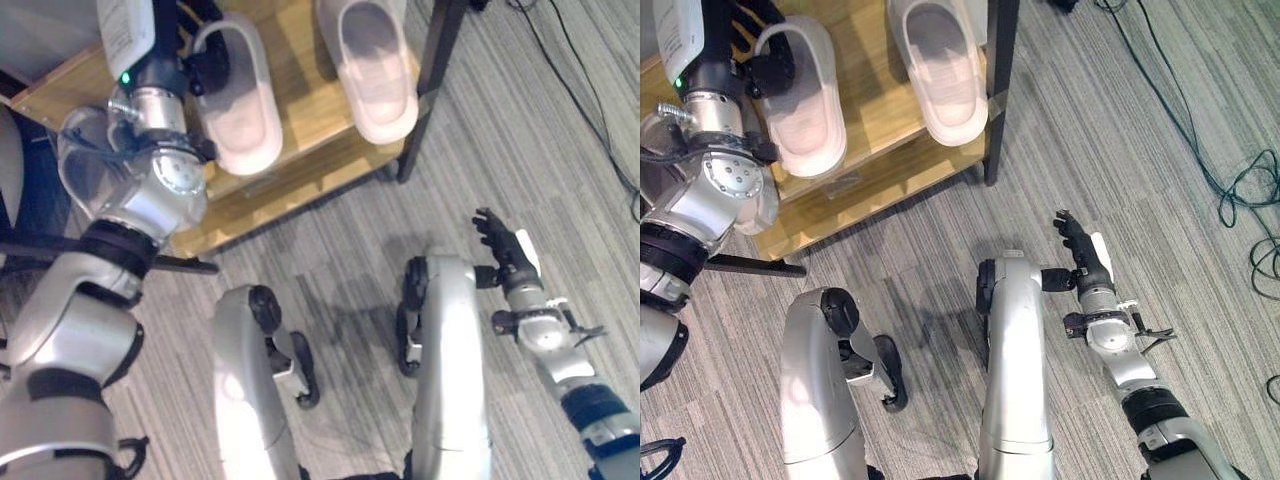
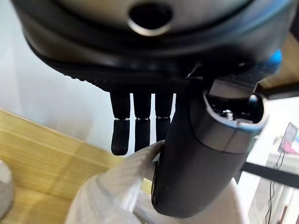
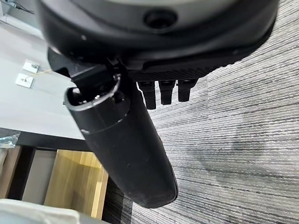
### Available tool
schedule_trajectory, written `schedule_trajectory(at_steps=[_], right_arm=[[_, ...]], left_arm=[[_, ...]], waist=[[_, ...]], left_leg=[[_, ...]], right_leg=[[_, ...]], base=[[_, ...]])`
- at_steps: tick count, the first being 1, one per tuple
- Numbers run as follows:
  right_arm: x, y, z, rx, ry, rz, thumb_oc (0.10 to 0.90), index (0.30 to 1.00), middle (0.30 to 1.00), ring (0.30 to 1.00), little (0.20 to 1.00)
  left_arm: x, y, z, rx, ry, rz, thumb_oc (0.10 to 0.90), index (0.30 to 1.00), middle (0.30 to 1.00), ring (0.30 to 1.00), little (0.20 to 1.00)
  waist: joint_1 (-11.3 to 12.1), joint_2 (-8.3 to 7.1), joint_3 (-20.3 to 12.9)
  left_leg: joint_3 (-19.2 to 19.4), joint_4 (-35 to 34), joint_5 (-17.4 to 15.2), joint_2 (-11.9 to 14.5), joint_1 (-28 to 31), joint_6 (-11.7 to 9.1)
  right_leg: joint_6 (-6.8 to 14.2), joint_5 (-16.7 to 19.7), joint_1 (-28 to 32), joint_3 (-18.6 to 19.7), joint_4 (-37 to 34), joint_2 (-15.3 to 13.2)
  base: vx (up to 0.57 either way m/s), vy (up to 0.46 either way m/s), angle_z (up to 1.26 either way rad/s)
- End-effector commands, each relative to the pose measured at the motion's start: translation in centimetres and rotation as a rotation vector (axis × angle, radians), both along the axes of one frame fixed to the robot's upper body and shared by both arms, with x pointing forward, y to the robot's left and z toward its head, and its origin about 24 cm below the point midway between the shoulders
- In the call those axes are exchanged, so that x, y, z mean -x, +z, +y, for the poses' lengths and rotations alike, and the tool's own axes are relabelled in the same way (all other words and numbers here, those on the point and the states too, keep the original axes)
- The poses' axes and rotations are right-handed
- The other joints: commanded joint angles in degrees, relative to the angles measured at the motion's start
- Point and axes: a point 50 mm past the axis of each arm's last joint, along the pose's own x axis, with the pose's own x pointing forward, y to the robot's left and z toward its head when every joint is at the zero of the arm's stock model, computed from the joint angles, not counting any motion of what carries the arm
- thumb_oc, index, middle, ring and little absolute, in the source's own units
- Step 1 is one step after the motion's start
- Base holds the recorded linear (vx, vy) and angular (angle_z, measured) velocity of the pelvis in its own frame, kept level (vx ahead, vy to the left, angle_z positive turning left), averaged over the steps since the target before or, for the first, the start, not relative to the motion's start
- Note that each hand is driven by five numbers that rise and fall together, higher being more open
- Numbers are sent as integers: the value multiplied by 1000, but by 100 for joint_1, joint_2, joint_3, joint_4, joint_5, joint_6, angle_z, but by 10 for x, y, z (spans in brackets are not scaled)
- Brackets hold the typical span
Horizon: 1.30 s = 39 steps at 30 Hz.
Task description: Arrange the slippers neatly on the shoe rack.
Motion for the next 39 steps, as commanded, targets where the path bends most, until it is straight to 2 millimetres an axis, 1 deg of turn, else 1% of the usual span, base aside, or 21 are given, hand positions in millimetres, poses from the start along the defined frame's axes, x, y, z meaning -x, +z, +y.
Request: schedule_trajectory(at_steps=[1,4,5,8,10,14,15,16,17,18,19,20,24,31,32,39], right_arm=[[-1,43,8,30,90,-194,800,900,900,900,900],[2,40,6,32,84,-187,800,900,900,900,900],[3,37,6,32,80,-179,800,900,900,900,900],[4,35,7,36,80,-172,800,900,900,900,900],[3,33,8,33,79,-165,800,900,900,900,900],[2,31,11,30,84,-160,800,900,900,900,900],[1,31,13,30,88,-160,800,900,900,900,900],[1,31,14,30,88,-159,800,900,900,900,900],[1,30,14,30,88,-159,800,900,900,900,900],[0,29,15,33,88,-152,800,900,900,900,900],[0,29,15,33,88,-152,800,900,900,900,900],[0,28,15,33,87,-150,800,900,900,900,900],[0,27,15,34,86,-144,800,900,900,900,900],[1,25,13,39,77,-137,800,900,900,900,900],[2,23,13,41,71,-131,800,900,900,900,900],[1,23,12,50,62,-133,800,900,900,900,900]], left_arm=[[19,81,7,60,20,-237,400,300,300,300,300],[18,82,9,55,28,-221,400,300,300,300,300],[16,82,8,93,16,-218,400,300,300,300,300],[15,83,6,121,2,-220,400,300,300,300,300],[14,86,-3,140,-34,-226,400,300,300,300,300],[12,86,-8,162,-60,-229,400,300,300,300,300],[12,88,-17,171,-94,-240,400,300,300,300,300],[13,90,-21,179,-113,-248,400,300,300,300,300],[13,89,-21,180,-113,-248,400,300,300,300,300],[13,91,-31,189,-152,-258,532,498,498,498,498],[13,91,-31,189,-152,-257,532,498,498,498,498],[13,92,-36,193,-171,-262,800,900,900,900,900],[15,97,-46,162,-197,-274,800,900,900,900,900],[16,95,-48,170,-247,-263,800,900,900,900,900],[17,92,-51,176,-277,-263,800,900,900,900,900],[16,67,-60,186,-342,-229,800,900,900,900,900]], waist=[[-41,93,-180],[-81,65,-180],[-115,40,-180],[-134,15,-180],[-149,-12,-180],[-149,-27,-180],[-150,-29,-180],[-147,-28,-180],[-147,-27,-180],[-147,-41,-180],[-148,-40,-180],[-146,-45,-180],[-145,-59,-180],[-117,-93,-180],[-97,-88,-180],[-19,-93,-180]], left_leg=[[-488,-414,342,-27,-217,-141],[-460,-409,332,-17,-217,-134],[-444,-402,317,-22,-217,-126],[-423,-403,302,-24,-217,-126],[-404,-371,271,-33,-217,-123],[-409,-330,236,-60,-217,-120],[-413,-313,225,-75,-217,-119],[-408,-296,217,-82,-217,-119],[-408,-293,215,-82,-217,-119],[-374,-268,201,-83,-217,-120],[-373,-266,199,-83,-217,-120],[-373,-260,198,-95,-217,-125],[-348,-227,178,-104,-217,-142],[-326,-204,154,-132,-217,-185],[-314,-209,150,-145,-217,-204],[-314,-193,133,-193,-217,-256]], right_leg=[[576,-1029,870,430,588,-442],[576,-1052,870,455,591,-463],[562,-1057,870,465,607,-461],[557,-1054,870,482,608,-458],[561,-1046,870,507,626,-464],[567,-1051,870,547,652,-437],[572,-1049,870,553,661,-444],[568,-1049,870,559,675,-445],[568,-1050,870,559,678,-445],[561,-1043,870,579,712,-447],[561,-1045,870,581,715,-447],[554,-1050,870,599,726,-446],[536,-1042,870,630,760,-466],[505,-1034,870,674,825,-462],[495,-1037,870,687,835,-462],[460,-1050,870,692,897,-485]], base=[[-2,11,-6],[0,0,0],[0,0,0],[0,0,0],[0,0,0],[3,8,0],[0,0,0],[0,0,0],[0,0,0],[0,0,0],[0,0,0],[0,0,0],[0,0,0],[0,0,0],[0,0,0],[-2,-14,3]])
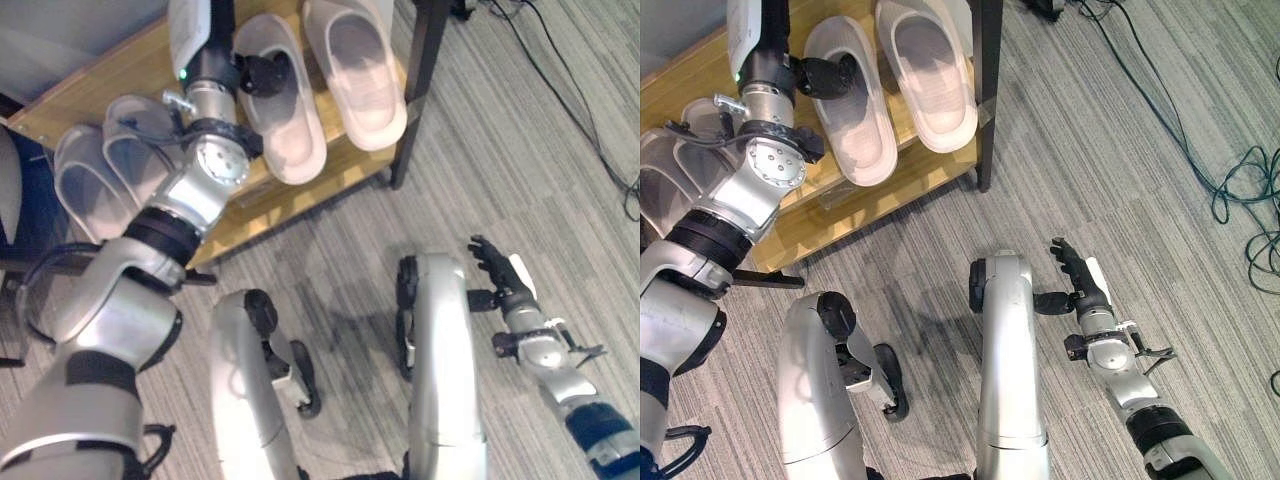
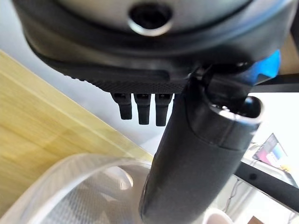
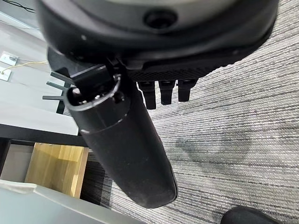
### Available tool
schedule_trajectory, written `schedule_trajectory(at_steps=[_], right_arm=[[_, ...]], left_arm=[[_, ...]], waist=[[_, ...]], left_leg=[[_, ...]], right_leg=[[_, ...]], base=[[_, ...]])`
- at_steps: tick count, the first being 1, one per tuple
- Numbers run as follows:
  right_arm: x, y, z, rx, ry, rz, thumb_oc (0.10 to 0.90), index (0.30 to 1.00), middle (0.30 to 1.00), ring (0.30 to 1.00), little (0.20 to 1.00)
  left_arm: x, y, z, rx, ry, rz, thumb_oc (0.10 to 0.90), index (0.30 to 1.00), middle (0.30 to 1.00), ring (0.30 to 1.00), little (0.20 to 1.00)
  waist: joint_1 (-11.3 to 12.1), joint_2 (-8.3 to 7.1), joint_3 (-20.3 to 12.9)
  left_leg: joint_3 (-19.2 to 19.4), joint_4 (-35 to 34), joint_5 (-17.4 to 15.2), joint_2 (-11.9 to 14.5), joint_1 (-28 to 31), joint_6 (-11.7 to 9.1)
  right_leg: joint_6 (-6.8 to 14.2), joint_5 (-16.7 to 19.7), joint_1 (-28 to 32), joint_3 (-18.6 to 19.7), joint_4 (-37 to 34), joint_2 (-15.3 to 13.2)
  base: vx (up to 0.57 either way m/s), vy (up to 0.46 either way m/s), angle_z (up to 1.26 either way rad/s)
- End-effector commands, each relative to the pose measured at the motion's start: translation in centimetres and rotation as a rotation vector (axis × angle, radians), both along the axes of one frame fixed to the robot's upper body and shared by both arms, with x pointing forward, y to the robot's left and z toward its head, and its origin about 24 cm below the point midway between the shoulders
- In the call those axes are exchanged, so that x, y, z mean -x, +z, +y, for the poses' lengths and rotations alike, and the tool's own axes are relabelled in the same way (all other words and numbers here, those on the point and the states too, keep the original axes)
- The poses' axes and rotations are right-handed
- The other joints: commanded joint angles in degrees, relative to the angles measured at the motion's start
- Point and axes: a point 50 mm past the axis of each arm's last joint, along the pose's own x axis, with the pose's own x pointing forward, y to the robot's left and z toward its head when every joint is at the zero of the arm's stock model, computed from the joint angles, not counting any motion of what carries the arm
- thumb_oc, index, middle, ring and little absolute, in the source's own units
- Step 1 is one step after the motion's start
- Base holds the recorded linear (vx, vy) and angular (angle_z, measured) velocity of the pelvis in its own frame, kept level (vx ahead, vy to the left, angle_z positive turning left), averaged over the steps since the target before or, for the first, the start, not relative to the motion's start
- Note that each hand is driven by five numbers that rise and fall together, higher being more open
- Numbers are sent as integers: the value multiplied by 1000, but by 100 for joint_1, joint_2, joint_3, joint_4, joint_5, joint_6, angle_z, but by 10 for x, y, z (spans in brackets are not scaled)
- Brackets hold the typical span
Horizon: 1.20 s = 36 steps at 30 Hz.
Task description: Arrange the slippers neatly on the shoe rack.
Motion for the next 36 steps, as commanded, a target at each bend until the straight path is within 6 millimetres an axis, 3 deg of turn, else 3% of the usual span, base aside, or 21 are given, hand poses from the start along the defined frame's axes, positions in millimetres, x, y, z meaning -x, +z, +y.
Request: schedule_trajectory(at_steps=[1,17,27,36], right_arm=[[-14,47,15,20,71,-226,800,900,900,900,900],[-7,42,6,45,45,-209,800,900,900,900,900],[0,29,2,93,8,-161,800,900,900,900,900],[5,24,-6,108,-24,-135,800,900,900,900,900]], left_arm=[[23,62,4,58,-54,-248,800,900,900,900,900],[40,38,18,78,-126,-264,800,900,900,900,900],[53,15,37,423,-343,-229,800,900,900,900,900],[68,-11,32,476,-462,-168,800,900,900,900,900]], waist=[[102,-86,-185],[276,29,-185],[417,106,-185],[521,178,-185]], left_leg=[[-402,-388,337,-185,-316,-295],[-431,-384,291,-228,-316,-357],[-488,-388,278,-271,-316,-403],[-520,-369,255,-291,-316,-420]], right_leg=[[372,-890,855,535,675,-506],[313,-930,855,471,708,-569],[270,-948,855,480,724,-612],[238,-957,855,449,735,-642]], base=[[-1,-12,4],[-1,-4,1],[-5,-13,3],[-2,-1,2]])
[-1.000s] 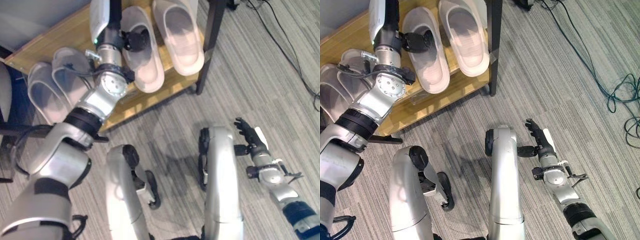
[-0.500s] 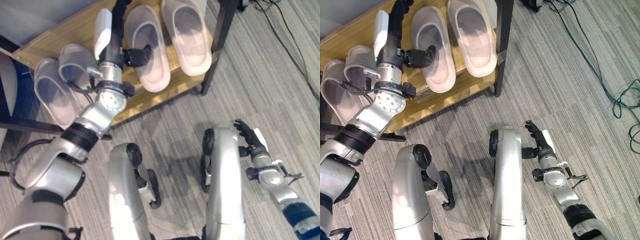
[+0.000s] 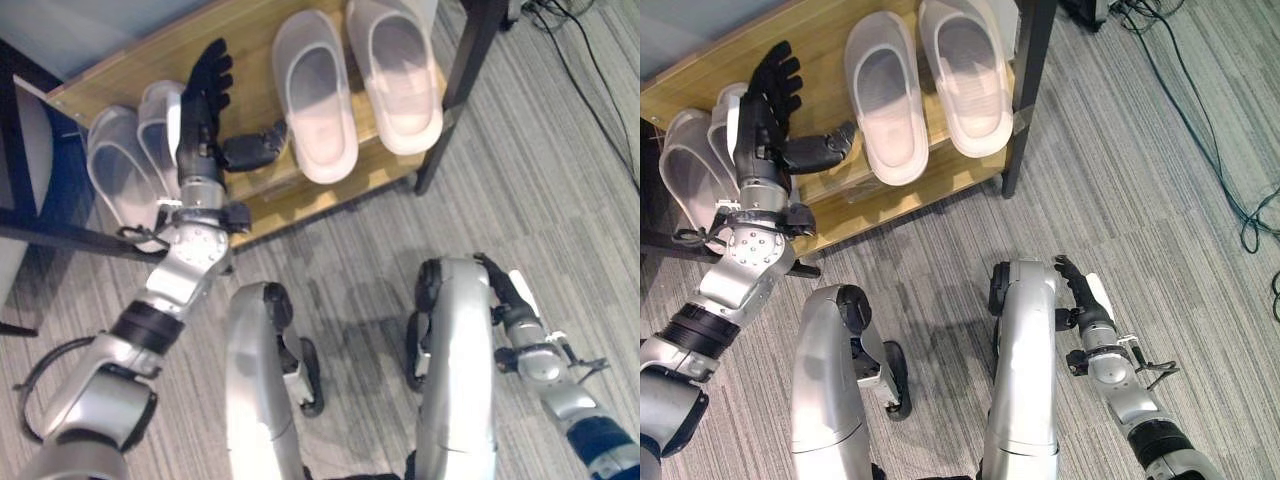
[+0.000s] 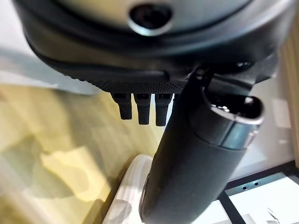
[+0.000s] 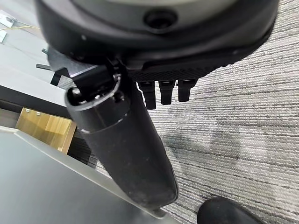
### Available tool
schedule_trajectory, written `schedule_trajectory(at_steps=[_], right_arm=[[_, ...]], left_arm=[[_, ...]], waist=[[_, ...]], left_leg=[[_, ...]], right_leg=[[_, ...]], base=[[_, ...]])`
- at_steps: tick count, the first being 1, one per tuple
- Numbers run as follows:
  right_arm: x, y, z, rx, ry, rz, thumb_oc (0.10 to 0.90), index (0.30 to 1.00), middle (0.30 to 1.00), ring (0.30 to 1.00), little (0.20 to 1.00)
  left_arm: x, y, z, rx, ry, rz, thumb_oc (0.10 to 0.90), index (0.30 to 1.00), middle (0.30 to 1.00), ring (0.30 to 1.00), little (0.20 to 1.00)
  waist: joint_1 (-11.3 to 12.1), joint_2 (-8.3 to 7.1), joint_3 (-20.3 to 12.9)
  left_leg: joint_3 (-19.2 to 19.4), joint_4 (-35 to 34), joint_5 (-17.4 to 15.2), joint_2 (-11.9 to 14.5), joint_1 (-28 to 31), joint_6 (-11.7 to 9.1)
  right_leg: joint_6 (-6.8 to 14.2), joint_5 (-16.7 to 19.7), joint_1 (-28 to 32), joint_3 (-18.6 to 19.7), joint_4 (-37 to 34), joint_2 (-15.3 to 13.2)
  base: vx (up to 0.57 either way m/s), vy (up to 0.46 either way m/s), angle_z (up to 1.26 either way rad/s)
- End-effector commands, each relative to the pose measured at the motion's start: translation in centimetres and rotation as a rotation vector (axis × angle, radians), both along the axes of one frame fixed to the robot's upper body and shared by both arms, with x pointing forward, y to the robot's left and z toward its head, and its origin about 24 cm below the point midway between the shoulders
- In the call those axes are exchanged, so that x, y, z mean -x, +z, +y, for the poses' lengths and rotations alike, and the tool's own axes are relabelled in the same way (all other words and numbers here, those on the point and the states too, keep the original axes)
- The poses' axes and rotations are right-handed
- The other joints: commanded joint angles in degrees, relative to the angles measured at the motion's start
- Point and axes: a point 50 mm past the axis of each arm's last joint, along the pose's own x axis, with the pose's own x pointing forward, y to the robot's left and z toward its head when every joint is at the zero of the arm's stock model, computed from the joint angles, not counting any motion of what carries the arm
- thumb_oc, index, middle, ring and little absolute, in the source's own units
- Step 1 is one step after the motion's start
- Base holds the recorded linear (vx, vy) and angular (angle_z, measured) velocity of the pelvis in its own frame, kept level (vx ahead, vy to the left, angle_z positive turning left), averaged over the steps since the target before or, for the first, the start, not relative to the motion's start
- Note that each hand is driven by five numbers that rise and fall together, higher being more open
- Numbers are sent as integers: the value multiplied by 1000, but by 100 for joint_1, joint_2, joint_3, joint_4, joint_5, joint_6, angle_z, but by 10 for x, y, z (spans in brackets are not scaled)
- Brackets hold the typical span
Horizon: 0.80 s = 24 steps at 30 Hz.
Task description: Arrange the slippers neatly on the shoe rack.
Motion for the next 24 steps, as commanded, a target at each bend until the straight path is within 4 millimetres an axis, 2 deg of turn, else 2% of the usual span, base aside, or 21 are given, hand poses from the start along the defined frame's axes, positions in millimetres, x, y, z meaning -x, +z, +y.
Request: schedule_trajectory(at_steps=[1,19,24], right_arm=[[-10,43,1,8,29,-206,800,900,900,900,900],[-5,42,-6,42,12,-182,800,900,900,900,900],[-5,43,-5,41,20,-187,800,900,900,900,900]], left_arm=[[22,75,3,53,-78,-340,800,900,900,900,900],[33,50,-29,78,-309,-243,800,900,900,900,900],[34,44,-30,76,-319,-217,800,900,900,900,900]], waist=[[88,166,-182],[141,268,-182],[153,276,-182]], left_leg=[[-507,-438,280,-124,-328,-329],[-521,-475,286,-99,-328,-309],[-517,-485,276,-104,-328,-314]], right_leg=[[336,-772,833,395,524,-479],[274,-793,833,324,472,-519],[263,-789,833,306,461,-527]], base=[[0,0,0],[0,0,0],[0,0,0]])
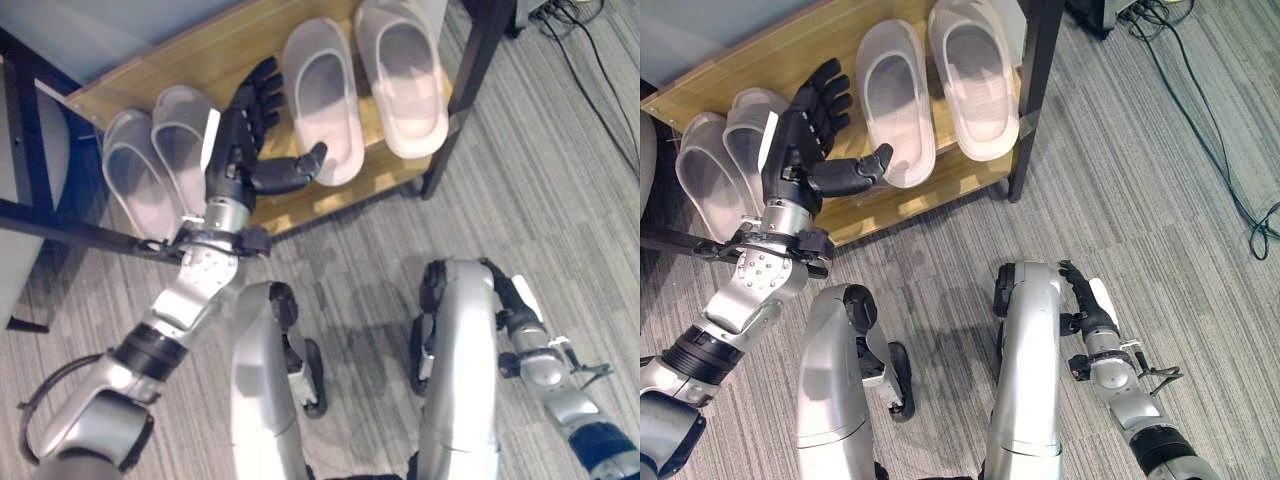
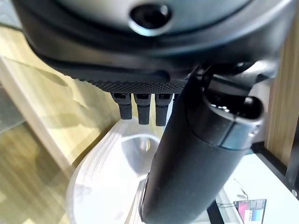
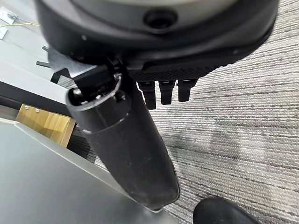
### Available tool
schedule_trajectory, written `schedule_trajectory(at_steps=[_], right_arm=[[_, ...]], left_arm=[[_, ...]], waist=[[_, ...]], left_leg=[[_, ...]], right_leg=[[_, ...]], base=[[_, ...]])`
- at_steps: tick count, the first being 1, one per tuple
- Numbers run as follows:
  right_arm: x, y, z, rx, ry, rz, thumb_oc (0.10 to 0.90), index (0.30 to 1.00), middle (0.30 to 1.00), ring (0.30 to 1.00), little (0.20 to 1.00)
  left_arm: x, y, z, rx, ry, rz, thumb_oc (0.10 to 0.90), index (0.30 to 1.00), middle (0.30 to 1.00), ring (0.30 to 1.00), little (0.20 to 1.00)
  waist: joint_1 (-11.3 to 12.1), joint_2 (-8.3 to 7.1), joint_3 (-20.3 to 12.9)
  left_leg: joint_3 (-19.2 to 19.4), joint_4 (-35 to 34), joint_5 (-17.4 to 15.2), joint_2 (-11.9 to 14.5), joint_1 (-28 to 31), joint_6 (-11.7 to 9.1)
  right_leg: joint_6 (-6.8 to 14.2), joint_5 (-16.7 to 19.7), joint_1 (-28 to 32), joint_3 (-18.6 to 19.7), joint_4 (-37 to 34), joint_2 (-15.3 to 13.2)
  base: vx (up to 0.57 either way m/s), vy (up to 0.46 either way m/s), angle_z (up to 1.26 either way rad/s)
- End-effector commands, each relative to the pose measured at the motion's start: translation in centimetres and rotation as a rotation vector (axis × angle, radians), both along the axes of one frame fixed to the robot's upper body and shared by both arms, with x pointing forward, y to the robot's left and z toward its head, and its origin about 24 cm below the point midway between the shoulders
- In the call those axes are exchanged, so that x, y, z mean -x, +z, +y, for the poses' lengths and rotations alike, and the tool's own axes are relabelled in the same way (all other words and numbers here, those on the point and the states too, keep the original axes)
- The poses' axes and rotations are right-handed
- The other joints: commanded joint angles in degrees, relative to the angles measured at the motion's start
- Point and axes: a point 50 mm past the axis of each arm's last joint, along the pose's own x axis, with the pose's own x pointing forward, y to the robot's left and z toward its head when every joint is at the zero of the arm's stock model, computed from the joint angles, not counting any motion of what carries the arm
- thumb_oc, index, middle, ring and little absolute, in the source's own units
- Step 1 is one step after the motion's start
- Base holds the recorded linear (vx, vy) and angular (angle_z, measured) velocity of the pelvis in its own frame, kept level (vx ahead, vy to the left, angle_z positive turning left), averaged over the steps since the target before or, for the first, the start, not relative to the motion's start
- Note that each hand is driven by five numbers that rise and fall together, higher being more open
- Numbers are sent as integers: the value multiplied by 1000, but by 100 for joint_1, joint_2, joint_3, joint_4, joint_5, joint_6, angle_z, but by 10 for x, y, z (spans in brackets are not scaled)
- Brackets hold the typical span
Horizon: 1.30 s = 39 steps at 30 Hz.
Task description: Arrange the slippers neatly on the shoe rack.
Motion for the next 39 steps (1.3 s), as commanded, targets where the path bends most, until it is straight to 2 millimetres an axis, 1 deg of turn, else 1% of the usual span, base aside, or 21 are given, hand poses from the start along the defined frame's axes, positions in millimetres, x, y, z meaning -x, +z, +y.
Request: schedule_trajectory(at_steps=[1,10,15,22,23,24,25,29,35,39], right_arm=[[-9,46,-3,22,39,-206,800,900,900,900,900],[-6,46,-6,19,33,-208,800,900,900,900,900],[-6,45,-4,19,34,-207,800,900,900,900,900],[-7,45,-3,18,39,-205,800,900,900,900,900],[-8,46,-1,17,46,-208,800,900,900,900,900],[-8,46,-1,17,46,-208,800,900,900,900,900],[-9,45,0,17,52,-203,800,900,900,900,900],[-10,45,2,16,57,-205,800,900,900,900,900],[-13,47,6,19,69,-207,800,900,900,900,900],[-13,45,6,19,69,-202,800,900,900,900,900]], left_arm=[[16,50,-5,66,-89,-232,800,900,900,900,900],[21,39,-4,42,-93,-212,800,900,900,900,900],[25,33,-8,53,-130,-190,800,900,900,900,900],[28,28,-20,58,-197,-170,800,900,900,900,900],[27,27,-26,58,-218,-163,800,900,900,900,900],[27,27,-26,58,-218,-163,800,900,900,900,900],[27,26,-35,60,-251,-157,800,900,900,900,900],[26,29,-42,56,-270,-163,800,900,900,900,900],[24,37,-54,66,-299,-185,800,900,900,900,900],[22,38,-58,71,-304,-187,800,900,900,900,900]], waist=[[133,179,-184],[155,185,-184],[169,187,-184],[161,185,-184],[154,163,-184],[155,163,-184],[142,137,-184],[132,121,-184],[92,93,-184],[83,84,-184]], left_leg=[[-514,-493,290,-98,-422,-290],[-519,-525,283,-134,-422,-292],[-511,-540,267,-143,-422,-298],[-488,-534,252,-158,-422,-295],[-477,-549,245,-149,-422,-301],[-477,-549,245,-149,-422,-301],[-471,-545,232,-141,-422,-311],[-471,-550,241,-140,-422,-314],[-480,-536,246,-139,-422,-317],[-488,-529,245,-150,-422,-312]], right_leg=[[272,-721,739,312,431,-492],[265,-716,739,295,405,-512],[267,-712,739,300,388,-502],[269,-718,739,300,385,-502],[262,-725,739,311,382,-516],[262,-725,739,311,382,-516],[264,-720,739,329,397,-521],[264,-717,739,342,404,-512],[263,-711,739,323,387,-530],[264,-700,739,326,380,-529]], base=[[0,0,0],[0,0,0],[0,0,0],[0,0,0],[0,0,0],[0,0,0],[0,0,0],[0,0,0],[0,0,0],[0,0,0]])
